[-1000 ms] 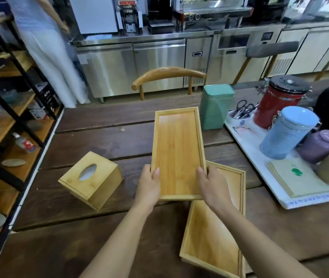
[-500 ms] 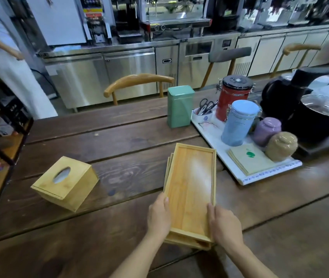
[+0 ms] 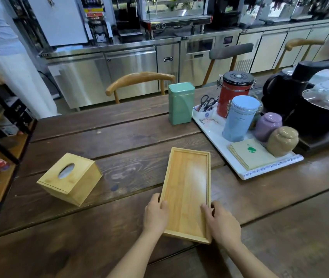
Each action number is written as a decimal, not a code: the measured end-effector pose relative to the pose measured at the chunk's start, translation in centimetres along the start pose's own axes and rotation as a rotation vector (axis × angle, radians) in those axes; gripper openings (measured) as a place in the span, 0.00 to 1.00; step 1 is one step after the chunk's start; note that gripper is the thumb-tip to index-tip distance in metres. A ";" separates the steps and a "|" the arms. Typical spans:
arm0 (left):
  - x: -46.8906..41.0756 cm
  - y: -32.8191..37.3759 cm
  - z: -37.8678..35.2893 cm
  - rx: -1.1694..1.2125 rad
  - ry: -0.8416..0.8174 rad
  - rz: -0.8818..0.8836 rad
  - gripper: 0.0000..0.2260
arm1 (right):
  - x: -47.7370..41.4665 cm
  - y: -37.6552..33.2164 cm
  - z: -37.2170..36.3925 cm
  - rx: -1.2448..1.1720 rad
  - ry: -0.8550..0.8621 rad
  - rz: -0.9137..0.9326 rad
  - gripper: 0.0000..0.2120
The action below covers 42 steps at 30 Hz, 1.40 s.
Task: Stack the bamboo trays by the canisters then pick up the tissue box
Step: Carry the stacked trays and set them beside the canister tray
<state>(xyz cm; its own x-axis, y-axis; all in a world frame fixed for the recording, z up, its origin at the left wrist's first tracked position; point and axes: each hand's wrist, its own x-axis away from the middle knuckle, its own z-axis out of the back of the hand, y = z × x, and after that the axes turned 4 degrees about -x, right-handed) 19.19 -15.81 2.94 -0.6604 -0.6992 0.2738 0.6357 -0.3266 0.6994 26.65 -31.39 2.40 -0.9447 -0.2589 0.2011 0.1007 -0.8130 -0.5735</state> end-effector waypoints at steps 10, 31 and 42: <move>-3.0 1.4 1.3 0.321 -0.351 0.065 0.18 | -3.7 -1.7 1.6 -0.734 -0.324 -0.052 0.23; -10.5 3.1 -1.7 0.599 -0.376 0.076 0.21 | -12.2 -4.1 0.0 -0.928 -0.256 -0.109 0.15; -9.0 1.8 -1.5 0.681 -0.397 0.034 0.24 | -10.5 -2.1 -0.2 -0.945 -0.277 -0.079 0.17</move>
<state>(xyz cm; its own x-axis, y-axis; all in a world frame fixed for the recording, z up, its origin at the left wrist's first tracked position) 26.92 -11.10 0.76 -0.8199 -0.3801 0.4281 0.3586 0.2420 0.9016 36.26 -26.88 1.37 -0.8192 -0.4329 0.3762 -0.3645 -0.1135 -0.9243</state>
